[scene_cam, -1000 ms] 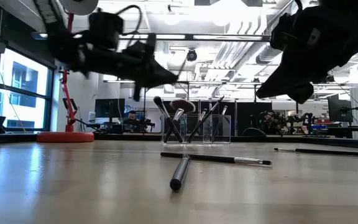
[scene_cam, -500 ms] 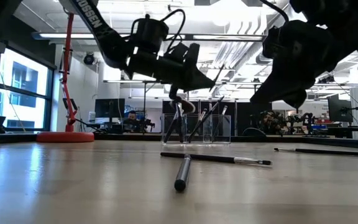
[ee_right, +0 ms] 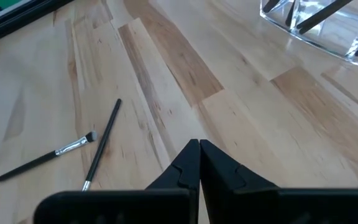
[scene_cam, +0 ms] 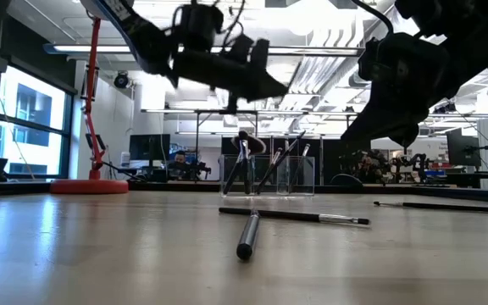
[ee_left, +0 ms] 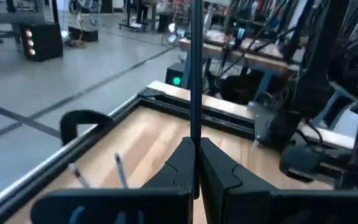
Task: Put items in baskets/containers
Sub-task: Put the liner brush into the transparent organizer
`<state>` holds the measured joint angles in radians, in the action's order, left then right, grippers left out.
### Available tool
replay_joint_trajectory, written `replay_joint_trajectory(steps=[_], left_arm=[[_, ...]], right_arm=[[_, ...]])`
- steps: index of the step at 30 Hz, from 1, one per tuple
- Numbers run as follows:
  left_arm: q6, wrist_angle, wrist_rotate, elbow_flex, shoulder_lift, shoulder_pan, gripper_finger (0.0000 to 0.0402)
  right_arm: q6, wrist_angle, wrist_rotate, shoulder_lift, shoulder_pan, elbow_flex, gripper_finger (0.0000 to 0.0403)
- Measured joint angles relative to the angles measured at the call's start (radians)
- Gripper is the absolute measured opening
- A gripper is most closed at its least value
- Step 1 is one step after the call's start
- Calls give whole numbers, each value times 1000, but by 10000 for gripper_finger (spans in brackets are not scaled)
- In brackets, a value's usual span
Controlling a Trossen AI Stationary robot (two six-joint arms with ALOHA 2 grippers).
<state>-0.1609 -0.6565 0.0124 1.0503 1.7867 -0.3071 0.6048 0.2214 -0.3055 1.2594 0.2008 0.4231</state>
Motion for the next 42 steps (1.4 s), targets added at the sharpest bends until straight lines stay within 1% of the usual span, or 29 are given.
replay_joint_trajectory(steps=[2,4,7,8,10,11,16,18,21,26,30,32,42], left_arm=[[31,24,-12,-4,-44,-1,0],[70,33,-70,-1,-75,0,0],[80,216,-157,-3,-130,-1,0],[78,248,-183,-3,-131,-1,0],[53,324,-196,-7,-130,-1,0],[28,333,-194,-15,-128,-1,0],[-77,239,-214,-48,-54,0,0],[-82,223,-212,-56,-30,-1,0],[-96,141,-209,-48,-6,-1,0],[-142,68,-203,-52,57,0,0],[-162,76,-197,-52,84,-1,1],[-161,54,-183,-52,92,-1,4],[-159,53,-181,-51,97,-1,37]], right_arm=[[0,0,-5,0,0,0,2],[0,0,-13,0,0,0,1],[-2,0,-25,0,-6,0,4],[-2,1,-25,0,-11,0,4],[-8,0,-23,0,-18,0,3],[-13,1,-23,0,-22,0,2],[-34,4,-21,0,-33,0,4],[-36,3,-21,0,-33,0,3],[-37,1,-7,0,-33,0,1],[-29,0,-2,0,-33,0,4],[-27,0,1,0,-33,0,1],[-26,0,1,0,-33,0,3],[-5,1,-4,0,-33,0,3]])
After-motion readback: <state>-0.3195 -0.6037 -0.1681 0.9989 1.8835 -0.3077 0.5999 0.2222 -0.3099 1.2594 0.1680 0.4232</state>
